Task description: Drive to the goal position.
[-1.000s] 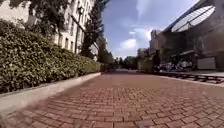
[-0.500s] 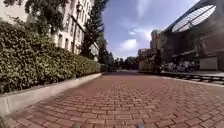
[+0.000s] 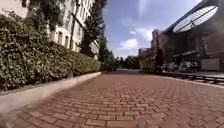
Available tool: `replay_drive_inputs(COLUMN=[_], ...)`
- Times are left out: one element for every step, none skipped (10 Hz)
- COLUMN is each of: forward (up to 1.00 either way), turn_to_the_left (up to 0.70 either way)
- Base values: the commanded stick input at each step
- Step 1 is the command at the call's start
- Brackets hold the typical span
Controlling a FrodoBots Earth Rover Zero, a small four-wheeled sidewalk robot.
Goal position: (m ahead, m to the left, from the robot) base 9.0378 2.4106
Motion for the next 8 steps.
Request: replay_drive_inputs(forward=[0.70, 0.70, 0.70, 0.70, 0.70, 0.70, 0.70, 0.70], turn_to_the_left=[0.00, 0.00, 0.00, -0.12, -0.14, -0.14, -0.14, -0.14])
